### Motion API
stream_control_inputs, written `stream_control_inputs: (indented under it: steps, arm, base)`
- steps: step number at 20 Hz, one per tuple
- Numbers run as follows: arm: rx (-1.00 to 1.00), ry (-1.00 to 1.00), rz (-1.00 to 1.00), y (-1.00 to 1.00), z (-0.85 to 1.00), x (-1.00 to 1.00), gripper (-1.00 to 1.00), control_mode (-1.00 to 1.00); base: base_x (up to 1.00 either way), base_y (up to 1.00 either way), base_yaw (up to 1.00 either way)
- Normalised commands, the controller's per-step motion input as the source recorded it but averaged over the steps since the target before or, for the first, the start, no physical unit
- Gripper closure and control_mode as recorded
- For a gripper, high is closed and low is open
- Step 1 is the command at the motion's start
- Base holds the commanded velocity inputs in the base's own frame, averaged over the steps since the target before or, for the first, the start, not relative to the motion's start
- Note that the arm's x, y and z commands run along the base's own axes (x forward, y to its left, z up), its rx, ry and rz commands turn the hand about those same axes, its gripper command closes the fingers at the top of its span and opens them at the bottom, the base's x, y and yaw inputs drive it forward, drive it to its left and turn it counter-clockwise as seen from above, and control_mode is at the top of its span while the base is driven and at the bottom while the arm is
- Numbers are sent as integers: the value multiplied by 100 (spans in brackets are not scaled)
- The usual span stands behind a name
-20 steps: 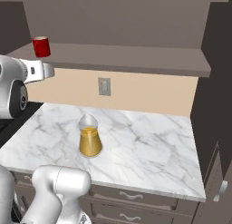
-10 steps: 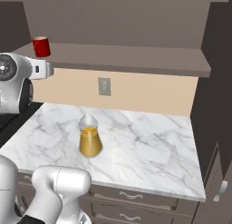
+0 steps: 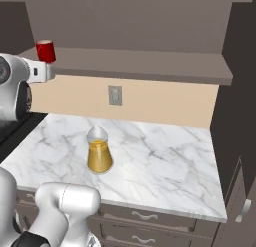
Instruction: There is a tray on the dining counter. Grab the cup, mug, and pitcher and place them on the tray. The pitcher may be placed next to the tray if it cannot fit the tray.
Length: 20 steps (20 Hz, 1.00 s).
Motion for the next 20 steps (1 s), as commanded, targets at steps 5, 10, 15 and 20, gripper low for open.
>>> stream_control_inputs:
  steps: [5,10,15,20]
  arm:
    - [0,0,-2,9,30,0,-100,-100]
    - [0,1,0,11,7,2,-100,-100]
    - [0,3,0,8,0,14,-100,-100]
    - [-2,4,0,0,0,25,-100,-100]
  base:
    - [0,0,0]
    - [0,0,0]
    - [0,0,0]
    - [0,0,0]
